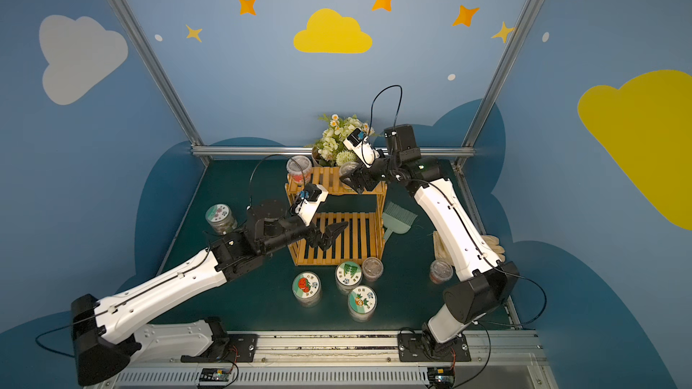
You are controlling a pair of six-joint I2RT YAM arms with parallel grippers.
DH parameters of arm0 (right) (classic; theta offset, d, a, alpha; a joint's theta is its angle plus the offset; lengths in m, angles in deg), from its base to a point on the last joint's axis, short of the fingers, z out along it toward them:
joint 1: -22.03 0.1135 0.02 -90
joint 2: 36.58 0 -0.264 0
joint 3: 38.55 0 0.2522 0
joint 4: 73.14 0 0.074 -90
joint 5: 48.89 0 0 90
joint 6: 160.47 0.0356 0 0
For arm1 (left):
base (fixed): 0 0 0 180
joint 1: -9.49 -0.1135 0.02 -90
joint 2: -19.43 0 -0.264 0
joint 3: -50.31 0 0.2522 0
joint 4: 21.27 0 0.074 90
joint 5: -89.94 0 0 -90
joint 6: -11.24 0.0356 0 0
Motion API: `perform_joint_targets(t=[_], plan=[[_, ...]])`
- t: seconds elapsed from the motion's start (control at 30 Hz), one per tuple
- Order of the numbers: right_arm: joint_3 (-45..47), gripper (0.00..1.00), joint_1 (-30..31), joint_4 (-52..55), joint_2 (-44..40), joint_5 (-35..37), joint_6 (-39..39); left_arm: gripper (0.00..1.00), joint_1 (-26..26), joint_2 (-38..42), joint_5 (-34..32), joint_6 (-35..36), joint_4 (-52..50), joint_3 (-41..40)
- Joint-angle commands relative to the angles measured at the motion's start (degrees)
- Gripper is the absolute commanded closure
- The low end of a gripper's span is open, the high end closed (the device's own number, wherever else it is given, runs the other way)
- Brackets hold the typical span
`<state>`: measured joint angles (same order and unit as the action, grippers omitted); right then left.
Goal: Place the seed container on the shelf
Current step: Place the seed jar on the shelf.
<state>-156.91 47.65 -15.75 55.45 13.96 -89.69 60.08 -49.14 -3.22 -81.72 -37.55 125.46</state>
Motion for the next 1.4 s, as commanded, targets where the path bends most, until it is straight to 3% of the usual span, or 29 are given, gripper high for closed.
perform_joint_targets(t=[0.0,0.33,0.57,0.9,1.37], plan=[[-2.1,0.23,-0.1,1.97,0.78,-1.05,1.26,0.0,-0.32,1.56,-0.08,0.32,-1.98,1.42],[-3.08,0.29,0.68,2.29,0.81,0.75,6.46,0.0,-0.67,3.37,-2.85,-0.66,-3.74,0.96],[-11.8,0.25,4.54,9.07,4.07,15.33,15.51,0.0,-1.41,7.62,-20.22,-5.46,-6.18,-2.04],[-15.67,0.27,11.77,9.09,6.93,33.72,27.34,0.0,-6.72,13.97,-14.95,-10.04,-10.37,-5.89],[-14.72,0.26,15.81,0.62,9.1,31.75,30.31,0.0,-9.36,14.27,-10.41,-11.56,-11.99,-5.57]])
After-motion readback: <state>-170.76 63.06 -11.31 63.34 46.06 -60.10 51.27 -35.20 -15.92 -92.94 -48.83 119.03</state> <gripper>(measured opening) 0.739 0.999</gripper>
